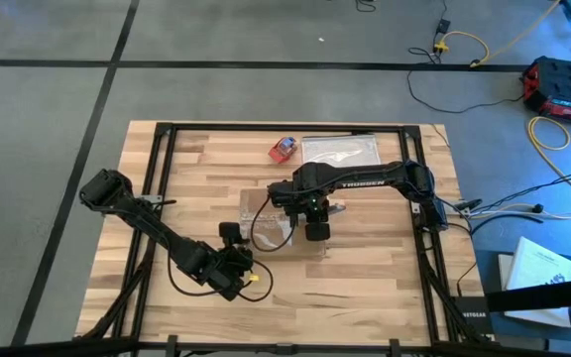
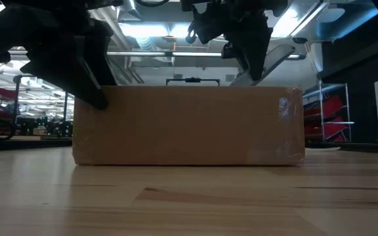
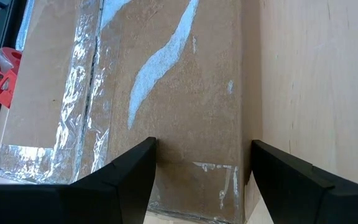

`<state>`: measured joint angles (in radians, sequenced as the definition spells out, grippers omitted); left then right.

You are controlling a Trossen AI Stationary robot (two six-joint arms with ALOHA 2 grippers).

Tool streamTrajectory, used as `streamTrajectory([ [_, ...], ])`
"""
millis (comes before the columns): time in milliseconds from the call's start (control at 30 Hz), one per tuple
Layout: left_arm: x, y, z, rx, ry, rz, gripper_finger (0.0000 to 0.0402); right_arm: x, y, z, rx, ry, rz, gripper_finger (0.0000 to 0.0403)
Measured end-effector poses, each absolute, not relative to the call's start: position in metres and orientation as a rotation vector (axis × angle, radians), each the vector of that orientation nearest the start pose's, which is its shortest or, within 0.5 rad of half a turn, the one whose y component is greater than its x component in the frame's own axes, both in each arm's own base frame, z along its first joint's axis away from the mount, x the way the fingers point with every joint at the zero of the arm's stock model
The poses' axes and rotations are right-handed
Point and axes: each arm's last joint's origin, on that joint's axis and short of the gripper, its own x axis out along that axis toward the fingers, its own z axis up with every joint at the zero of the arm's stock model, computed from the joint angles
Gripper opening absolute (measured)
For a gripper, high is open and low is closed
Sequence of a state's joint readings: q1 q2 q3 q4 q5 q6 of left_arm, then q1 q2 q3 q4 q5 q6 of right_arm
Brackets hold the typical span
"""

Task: Unpack boxes
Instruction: Open the box using the silver cutter

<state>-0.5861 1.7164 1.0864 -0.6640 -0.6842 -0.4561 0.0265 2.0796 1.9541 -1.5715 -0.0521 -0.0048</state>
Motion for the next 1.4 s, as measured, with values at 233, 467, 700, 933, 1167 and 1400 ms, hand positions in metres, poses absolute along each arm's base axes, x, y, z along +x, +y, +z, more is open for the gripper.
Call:
streamTrajectory([
  [233, 0.2736, -0.1597, 0.1821, 0.353, 0.974, 0.310, 0.0235, 0.3868, 0.0119, 0.2670, 0.023, 1.697, 0.065, 0.0063],
  [467, 0.2736, -0.1597, 0.1820, 0.353, 0.974, 0.311, 0.0235, 0.3868, 0.0120, 0.2672, 0.026, 1.697, 0.068, 0.0063],
  [700, 0.2735, -0.1598, 0.1821, 0.353, 0.974, 0.310, 0.0235, 0.3868, 0.0121, 0.2672, 0.026, 1.697, 0.073, 0.0063],
  [933, 0.2736, -0.1598, 0.1821, 0.353, 0.974, 0.311, 0.0235, 0.3868, 0.0123, 0.2672, 0.029, 1.696, 0.082, 0.0063],
  [1167, 0.2735, -0.1598, 0.1820, 0.353, 0.974, 0.311, 0.0235, 0.3868, 0.0118, 0.2672, 0.016, 1.695, 0.099, 0.0063],
  [1400, 0.2735, -0.1598, 0.1819, 0.352, 0.975, 0.311, 0.0235, 0.3849, 0.0118, 0.2717, 0.012, 1.681, 0.095, 0.0063],
])
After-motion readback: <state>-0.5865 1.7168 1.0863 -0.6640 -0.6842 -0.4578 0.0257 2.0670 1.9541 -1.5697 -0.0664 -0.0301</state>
